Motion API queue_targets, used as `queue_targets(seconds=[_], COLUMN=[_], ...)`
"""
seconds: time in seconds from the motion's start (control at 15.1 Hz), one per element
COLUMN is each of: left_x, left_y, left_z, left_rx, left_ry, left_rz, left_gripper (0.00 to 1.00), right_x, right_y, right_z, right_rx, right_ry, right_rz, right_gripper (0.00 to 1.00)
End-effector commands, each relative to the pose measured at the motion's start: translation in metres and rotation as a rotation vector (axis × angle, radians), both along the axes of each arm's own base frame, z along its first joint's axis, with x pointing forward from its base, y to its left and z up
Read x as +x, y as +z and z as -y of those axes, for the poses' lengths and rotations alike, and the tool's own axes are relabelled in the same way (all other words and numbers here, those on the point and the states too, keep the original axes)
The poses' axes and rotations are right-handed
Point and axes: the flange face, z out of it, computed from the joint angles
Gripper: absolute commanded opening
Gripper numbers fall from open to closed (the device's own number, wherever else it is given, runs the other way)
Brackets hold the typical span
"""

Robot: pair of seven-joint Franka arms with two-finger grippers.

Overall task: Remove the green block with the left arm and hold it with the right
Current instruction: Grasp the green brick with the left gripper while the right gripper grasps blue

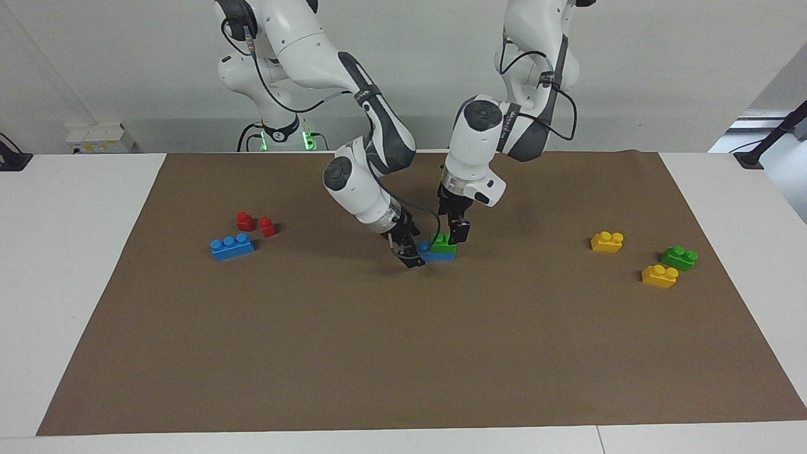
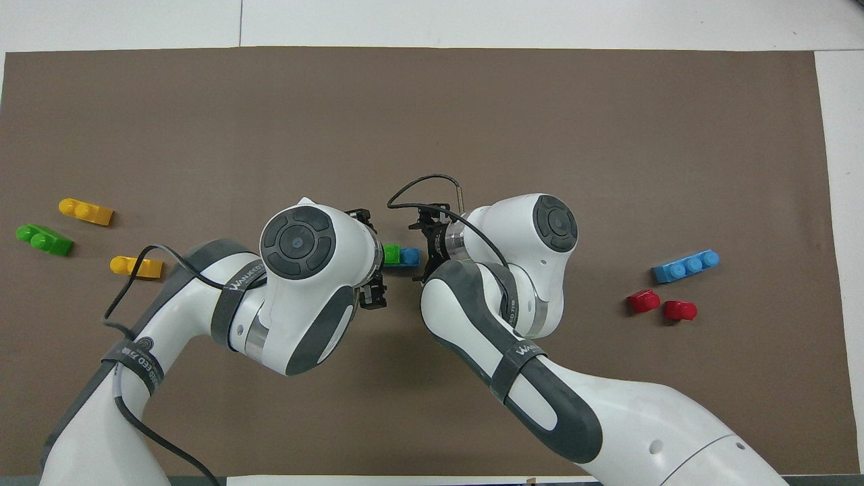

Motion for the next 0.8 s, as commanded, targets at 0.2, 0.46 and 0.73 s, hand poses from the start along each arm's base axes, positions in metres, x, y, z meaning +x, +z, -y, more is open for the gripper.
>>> queue_targets(seconds=[0.2,0.46,0.73], left_x=[0.0,0.002,0.002], left_y=[-0.026,-0.026,-0.027], left_z=[0.008,0.003,0.002], left_rx=[0.06,0.081,0.083], left_ry=[0.037,0.027,0.026], left_rz=[0.038,0.045,0.045], left_gripper=[1.0,1.0,1.0], right_x=[-0.007,-0.007,-0.006], right_y=[-0.009,-0.008,-0.009], right_z=[-0.004,-0.004,-0.003], right_rx=[0.001,0.001,0.0], right_ry=[-0.022,-0.014,-0.001], right_rz=[0.019,0.025,0.032], right_gripper=[0.39,0.0,0.0])
